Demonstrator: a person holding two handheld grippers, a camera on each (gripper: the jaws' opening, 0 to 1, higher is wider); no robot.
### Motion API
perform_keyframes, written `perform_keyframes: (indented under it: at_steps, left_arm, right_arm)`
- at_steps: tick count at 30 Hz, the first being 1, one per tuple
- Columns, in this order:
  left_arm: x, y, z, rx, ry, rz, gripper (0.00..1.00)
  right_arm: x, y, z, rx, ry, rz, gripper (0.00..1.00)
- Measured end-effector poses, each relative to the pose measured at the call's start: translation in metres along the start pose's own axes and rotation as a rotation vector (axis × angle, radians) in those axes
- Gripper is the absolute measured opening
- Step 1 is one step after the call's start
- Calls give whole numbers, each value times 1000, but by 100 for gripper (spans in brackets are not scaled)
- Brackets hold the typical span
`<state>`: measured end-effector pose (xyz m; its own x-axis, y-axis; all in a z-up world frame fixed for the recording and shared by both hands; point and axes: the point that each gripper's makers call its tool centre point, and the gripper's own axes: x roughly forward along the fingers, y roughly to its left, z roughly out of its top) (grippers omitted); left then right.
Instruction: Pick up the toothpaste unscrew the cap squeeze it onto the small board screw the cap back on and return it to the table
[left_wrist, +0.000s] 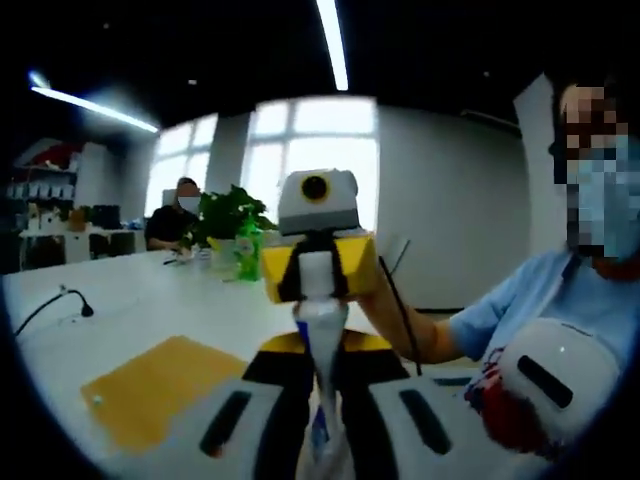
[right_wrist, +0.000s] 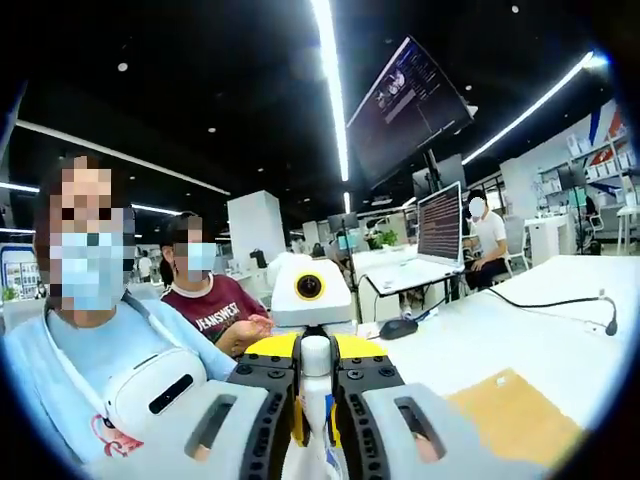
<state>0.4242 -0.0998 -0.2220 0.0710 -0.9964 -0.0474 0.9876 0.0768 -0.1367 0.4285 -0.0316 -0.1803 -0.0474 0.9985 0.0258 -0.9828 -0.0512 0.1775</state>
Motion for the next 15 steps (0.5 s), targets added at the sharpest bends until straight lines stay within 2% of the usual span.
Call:
perform_keyframes:
  at_steps: [3,6,9,12,15]
  left_arm:
    - [2,-3,1,23,-9,3,7]
    - [2,-4,0,35,-8,6,7]
    - [-1,-2,5,38,-25,11,7]
    - [-5,-2,8,22,-27,-3,7]
    - [-6,-1,10,43,-36,16,8]
  right_arm:
    - [-1,-1,3,37,-25,-4,10]
    - [-1,2,3,25,-37,-26,10]
    - [-2,0,8,-2,-91,-102,10]
    - [-3,3,8,-5,-106,-160,10]
    - [-3,0,9,-19,-114,-223,10]
